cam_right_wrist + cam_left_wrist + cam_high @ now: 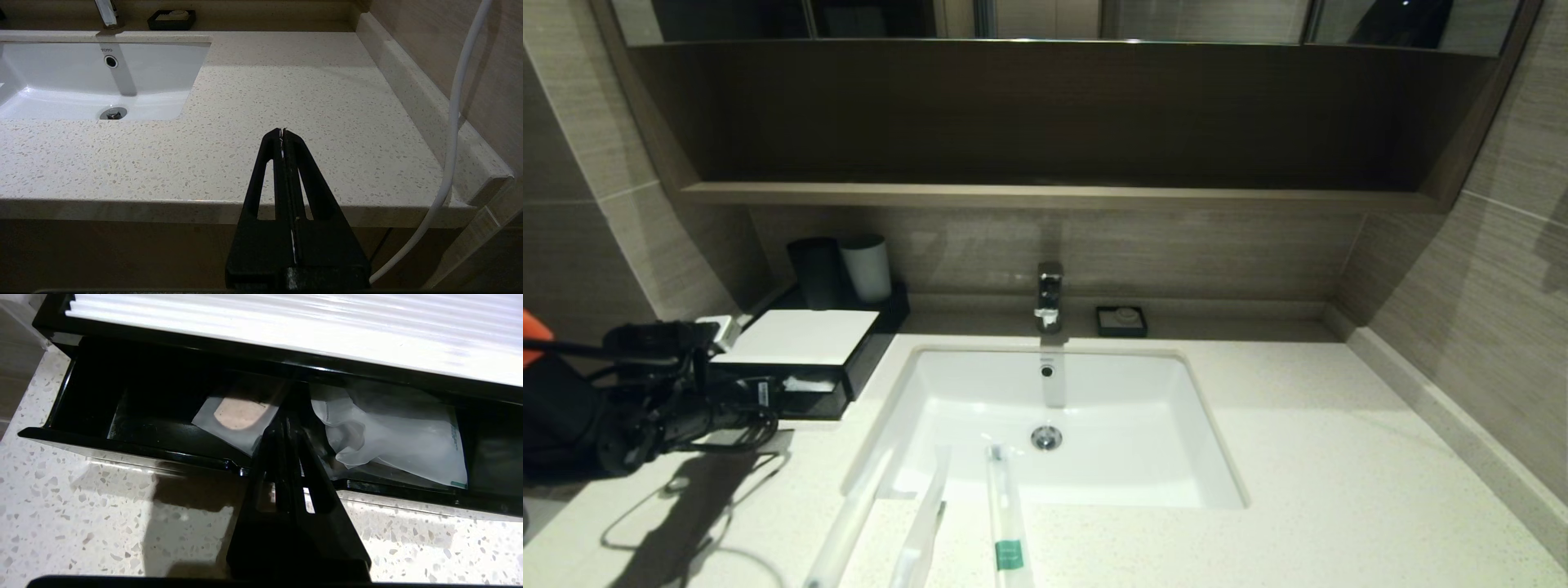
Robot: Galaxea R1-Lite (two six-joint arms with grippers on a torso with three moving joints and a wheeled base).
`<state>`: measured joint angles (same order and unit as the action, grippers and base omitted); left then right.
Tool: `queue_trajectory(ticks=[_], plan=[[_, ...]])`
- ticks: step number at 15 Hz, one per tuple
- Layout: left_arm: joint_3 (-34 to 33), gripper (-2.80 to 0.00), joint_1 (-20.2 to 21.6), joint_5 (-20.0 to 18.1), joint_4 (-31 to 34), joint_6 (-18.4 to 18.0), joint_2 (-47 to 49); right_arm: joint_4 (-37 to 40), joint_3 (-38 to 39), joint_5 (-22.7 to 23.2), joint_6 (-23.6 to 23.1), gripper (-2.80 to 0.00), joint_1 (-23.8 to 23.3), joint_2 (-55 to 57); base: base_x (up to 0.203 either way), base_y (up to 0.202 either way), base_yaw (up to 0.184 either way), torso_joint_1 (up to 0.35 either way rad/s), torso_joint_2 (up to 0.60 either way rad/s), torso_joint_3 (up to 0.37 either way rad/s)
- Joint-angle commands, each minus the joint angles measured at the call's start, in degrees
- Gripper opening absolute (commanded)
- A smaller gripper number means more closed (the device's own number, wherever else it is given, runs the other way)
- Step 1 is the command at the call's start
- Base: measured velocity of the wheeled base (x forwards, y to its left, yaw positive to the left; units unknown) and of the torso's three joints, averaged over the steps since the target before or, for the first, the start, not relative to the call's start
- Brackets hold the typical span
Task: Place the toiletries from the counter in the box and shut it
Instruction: Open the drawer
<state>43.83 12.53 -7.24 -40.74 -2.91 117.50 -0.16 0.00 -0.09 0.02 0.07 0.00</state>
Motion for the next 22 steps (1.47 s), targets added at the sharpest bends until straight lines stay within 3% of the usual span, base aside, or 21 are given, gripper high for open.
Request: queue_trajectory(ticks=[1, 10, 15, 22], plan=[[0.1, -2.80, 0.0, -0.1, 1.3, -0.1, -0.8, 0.0, 0.1, 0.0, 0.0, -2.80, 0.0, -0.1, 0.000, 0.000, 0.000, 0.000, 0.00, 0.000], [0.7, -2.80, -0.2, 0.1, 6.4, -2.4, -1.9, 0.0, 0.1, 0.0, 0.0, -2.80, 0.0, -0.1, 0.000, 0.000, 0.000, 0.000, 0.00, 0.000], [2.7, -2.80, -0.4, 1.7, 13.6, -2.5, -3.2, 0.0, 0.1, 0.0, 0.0, -2.80, 0.0, -0.1, 0.000, 0.000, 0.000, 0.000, 0.00, 0.000], [4.1, -2.80, -0.5, 2.8, 17.2, -2.6, -3.4, 0.0, 0.1, 0.0, 0.0, -2.80, 0.0, -0.1, 0.000, 0.000, 0.000, 0.000, 0.00, 0.000]])
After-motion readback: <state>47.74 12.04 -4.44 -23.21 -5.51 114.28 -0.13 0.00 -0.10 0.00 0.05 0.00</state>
